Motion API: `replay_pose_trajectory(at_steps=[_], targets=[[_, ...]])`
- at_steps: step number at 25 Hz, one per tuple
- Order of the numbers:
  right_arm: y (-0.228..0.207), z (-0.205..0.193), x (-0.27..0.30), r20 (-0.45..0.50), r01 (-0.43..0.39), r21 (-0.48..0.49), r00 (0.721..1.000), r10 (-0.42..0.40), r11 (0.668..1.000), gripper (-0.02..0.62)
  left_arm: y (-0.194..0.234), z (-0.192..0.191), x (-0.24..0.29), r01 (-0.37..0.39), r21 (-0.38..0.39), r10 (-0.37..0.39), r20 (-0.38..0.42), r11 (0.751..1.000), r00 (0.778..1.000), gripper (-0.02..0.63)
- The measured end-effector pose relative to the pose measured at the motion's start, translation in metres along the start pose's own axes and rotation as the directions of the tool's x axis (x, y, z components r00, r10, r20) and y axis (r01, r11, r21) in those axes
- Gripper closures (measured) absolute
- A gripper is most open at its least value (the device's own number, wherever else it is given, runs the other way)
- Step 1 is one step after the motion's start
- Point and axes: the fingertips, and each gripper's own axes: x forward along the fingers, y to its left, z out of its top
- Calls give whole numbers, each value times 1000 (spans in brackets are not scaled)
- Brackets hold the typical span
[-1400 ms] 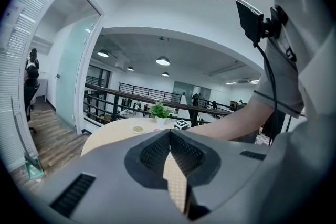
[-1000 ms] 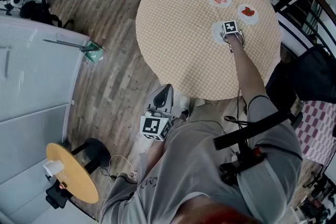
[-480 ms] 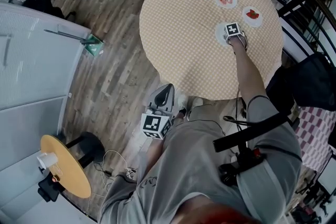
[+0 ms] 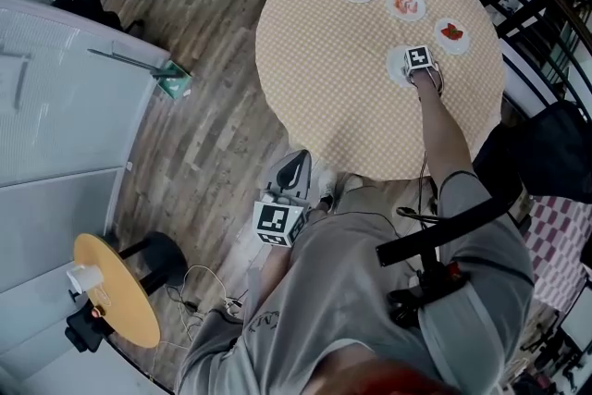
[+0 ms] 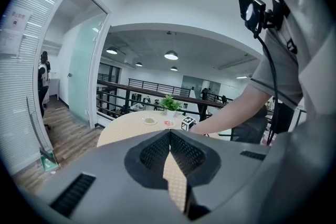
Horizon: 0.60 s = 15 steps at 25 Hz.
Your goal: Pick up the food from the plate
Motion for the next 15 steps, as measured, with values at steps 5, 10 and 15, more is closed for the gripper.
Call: replay_pose_trajectory(at_steps=[5,10,15], targets=[[-6,-10,-16,29,-18,58,999,17,998,220,-1,-1,1,1,26,-1,8,1000,1000,595],[-20,-15,-27,65,-58,118,997,50,991,220,-7,-2,13,10,32,-11,14,999,1000,595],[-17,-19,-54,107,-65,103,993,54,993,219,-4,9,12,38,61,-41,42,997,998,595]])
